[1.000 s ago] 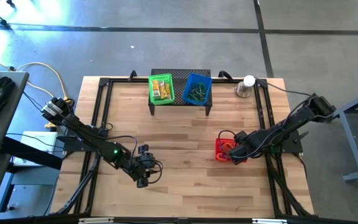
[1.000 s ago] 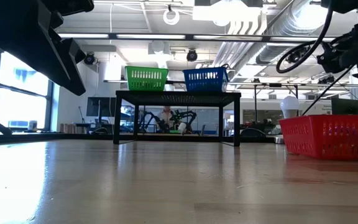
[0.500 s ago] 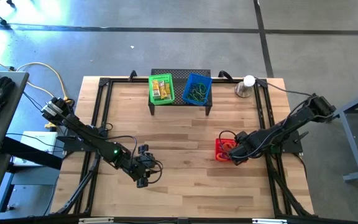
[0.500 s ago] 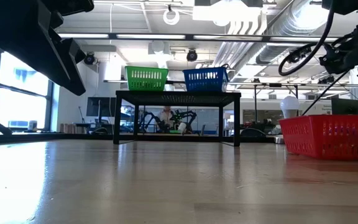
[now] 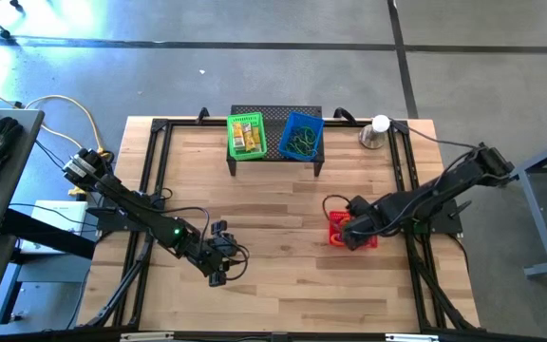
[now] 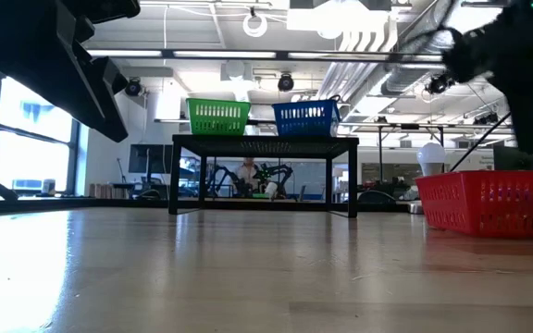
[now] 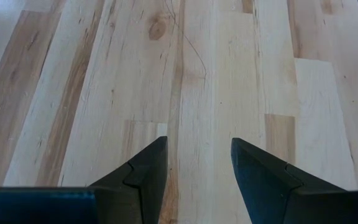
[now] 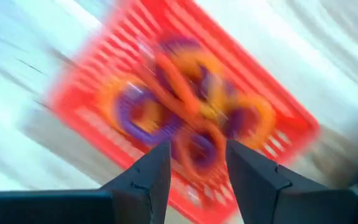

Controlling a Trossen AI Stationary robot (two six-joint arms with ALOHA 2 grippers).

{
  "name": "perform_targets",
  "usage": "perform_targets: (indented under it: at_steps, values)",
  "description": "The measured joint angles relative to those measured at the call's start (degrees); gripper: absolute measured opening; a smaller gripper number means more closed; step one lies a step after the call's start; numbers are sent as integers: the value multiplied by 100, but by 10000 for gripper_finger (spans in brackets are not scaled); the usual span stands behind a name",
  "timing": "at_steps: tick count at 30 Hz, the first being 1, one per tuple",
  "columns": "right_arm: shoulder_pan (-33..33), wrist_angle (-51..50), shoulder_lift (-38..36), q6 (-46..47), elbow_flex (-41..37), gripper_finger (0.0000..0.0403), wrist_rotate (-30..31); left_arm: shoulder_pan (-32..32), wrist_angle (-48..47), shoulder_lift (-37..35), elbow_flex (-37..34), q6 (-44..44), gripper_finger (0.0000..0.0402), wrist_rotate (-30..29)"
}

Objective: Pick & Place Office Desk Supplies
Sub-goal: Put the red basket with the spring keychains on the shelf

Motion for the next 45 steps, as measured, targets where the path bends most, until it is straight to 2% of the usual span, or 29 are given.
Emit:
perform_targets:
  at_steps: [4,9,18,25,35,40,45]
  values:
    - [-102,788,-2,-276,271,142,369,0,1,0,0,18,170,-2]
    - [-332,1965,230,-599,278,142,161,0,1,0,0,20,170,-2]
    - [-886,2131,1116,-810,270,142,-216,-50,-3,0,0,22,170,-2]
    - [-1104,2159,1230,-1197,270,142,-248,-50,-3,0,0,151,170,-2]
    - [-977,2088,1269,-1511,272,139,-411,-50,-1,0,0,145,170,-2]
    - [-979,2019,1540,-1443,276,104,-541,-50,3,0,0,142,170,0]
    - [-927,2082,1700,-1870,277,42,-653,-50,1,0,0,136,170,0]
